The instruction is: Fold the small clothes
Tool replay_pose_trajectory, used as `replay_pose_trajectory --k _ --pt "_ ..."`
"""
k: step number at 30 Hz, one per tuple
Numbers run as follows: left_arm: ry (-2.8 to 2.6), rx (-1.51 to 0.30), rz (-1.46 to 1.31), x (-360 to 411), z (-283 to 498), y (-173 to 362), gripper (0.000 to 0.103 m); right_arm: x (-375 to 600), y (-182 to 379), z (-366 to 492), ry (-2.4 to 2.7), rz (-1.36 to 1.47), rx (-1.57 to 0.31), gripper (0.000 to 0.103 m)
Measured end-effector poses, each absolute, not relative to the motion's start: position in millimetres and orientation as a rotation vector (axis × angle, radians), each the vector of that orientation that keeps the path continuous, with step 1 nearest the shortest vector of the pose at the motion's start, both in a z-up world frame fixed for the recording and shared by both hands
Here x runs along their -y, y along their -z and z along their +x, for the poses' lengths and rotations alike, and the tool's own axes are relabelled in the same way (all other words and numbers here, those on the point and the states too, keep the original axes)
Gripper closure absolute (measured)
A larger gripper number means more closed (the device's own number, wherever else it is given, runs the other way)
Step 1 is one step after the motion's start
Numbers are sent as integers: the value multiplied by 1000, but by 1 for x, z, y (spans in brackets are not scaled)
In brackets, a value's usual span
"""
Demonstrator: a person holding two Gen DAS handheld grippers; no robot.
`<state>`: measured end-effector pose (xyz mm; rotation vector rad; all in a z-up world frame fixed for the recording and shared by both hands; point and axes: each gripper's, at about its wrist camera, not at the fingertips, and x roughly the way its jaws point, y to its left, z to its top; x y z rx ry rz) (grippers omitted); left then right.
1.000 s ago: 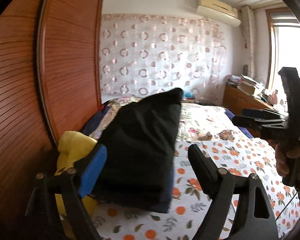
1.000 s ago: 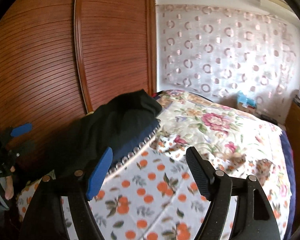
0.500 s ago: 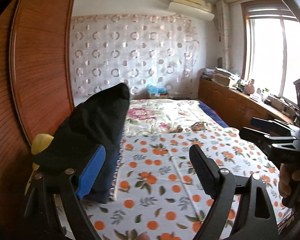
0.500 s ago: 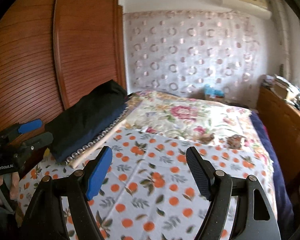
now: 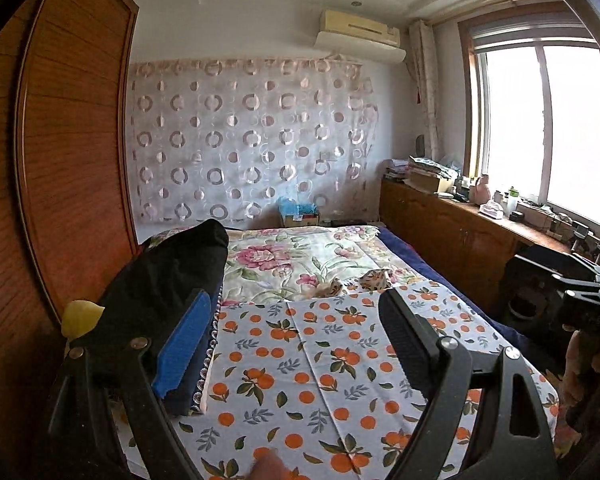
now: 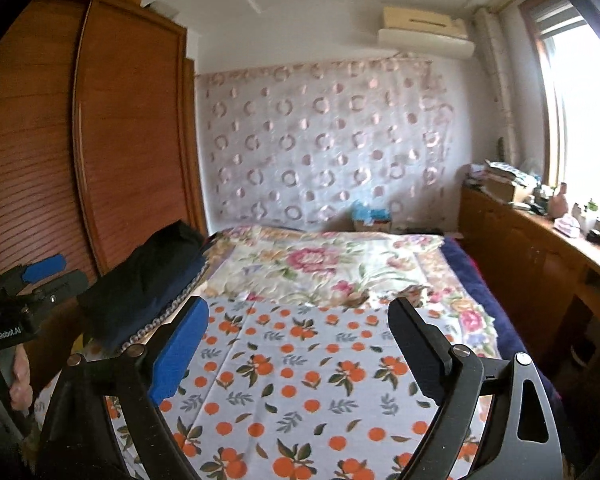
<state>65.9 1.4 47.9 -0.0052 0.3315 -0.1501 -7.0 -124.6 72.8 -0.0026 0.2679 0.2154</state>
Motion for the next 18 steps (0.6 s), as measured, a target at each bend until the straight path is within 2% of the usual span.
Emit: replay_pose_trajectory --k 10,18 --pt "134 -326 -4 2 53 -57 16 112 -60 -42 -197 34 -244 11" --pt "131 -329 1 -1 52 -56 16 118 -58 -18 -188 38 -249 11"
